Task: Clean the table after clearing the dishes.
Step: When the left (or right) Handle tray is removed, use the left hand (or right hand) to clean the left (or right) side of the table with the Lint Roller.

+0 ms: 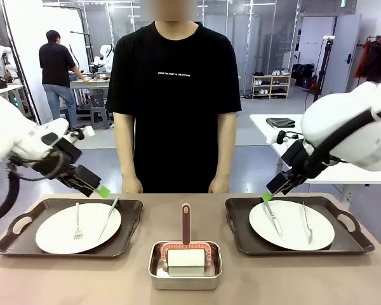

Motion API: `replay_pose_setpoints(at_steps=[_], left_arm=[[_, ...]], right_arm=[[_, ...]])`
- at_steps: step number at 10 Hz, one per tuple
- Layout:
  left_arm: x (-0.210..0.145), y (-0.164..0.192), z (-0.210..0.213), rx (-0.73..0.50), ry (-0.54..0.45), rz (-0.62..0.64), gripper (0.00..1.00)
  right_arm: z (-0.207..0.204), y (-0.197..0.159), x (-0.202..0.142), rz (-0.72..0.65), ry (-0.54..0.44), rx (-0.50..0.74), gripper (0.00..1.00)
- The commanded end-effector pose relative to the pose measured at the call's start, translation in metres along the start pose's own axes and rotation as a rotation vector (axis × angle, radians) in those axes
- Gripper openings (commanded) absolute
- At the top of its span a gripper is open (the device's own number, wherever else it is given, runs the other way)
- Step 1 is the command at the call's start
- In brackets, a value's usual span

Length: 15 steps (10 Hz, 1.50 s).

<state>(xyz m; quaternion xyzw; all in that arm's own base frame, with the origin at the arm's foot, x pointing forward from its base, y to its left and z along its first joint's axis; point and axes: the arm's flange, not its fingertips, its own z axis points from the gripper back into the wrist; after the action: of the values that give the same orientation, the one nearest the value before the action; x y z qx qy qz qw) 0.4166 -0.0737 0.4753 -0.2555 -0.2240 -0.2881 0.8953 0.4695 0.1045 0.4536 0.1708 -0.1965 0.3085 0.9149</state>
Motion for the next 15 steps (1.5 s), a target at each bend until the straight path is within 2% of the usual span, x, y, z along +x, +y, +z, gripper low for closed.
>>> replay_pose_setpoints(at_steps=[1, 2, 5, 8, 10, 13, 15], left_arm=[[-0.005, 0.035, 0.01, -0.113, -0.013, 0.027, 1.0], [-0.015, 0.053, 0.025, -0.195, -0.055, 0.052, 1.0], [-0.061, 0.096, 0.061, -0.369, -0.182, 0.106, 1.0], [-0.099, 0.131, 0.095, -0.372, -0.309, 0.243, 1.0], [-0.123, 0.142, 0.104, -0.37, -0.311, 0.279, 1.0], [-0.177, 0.155, 0.148, -0.405, -0.426, 0.325, 1.0], [-0.198, 0.164, 0.161, -0.401, -0.46, 0.345, 1.0]], right_arm=[[-0.001, -0.033, 0.014, -0.031, 0.033, 0.149, 1.0], [0.009, -0.048, 0.008, -0.059, 0.032, 0.211, 1.0], [0.02, -0.096, -0.026, -0.257, 0.007, 0.445, 1.0], [0.031, -0.123, -0.057, -0.319, -0.085, 0.551, 1.0], [0.037, -0.139, -0.075, -0.368, -0.13, 0.563, 1.0], [0.057, -0.177, -0.113, -0.43, -0.183, 0.577, 1.0], [0.07, -0.2, -0.138, -0.485, -0.249, 0.592, 1.0]])
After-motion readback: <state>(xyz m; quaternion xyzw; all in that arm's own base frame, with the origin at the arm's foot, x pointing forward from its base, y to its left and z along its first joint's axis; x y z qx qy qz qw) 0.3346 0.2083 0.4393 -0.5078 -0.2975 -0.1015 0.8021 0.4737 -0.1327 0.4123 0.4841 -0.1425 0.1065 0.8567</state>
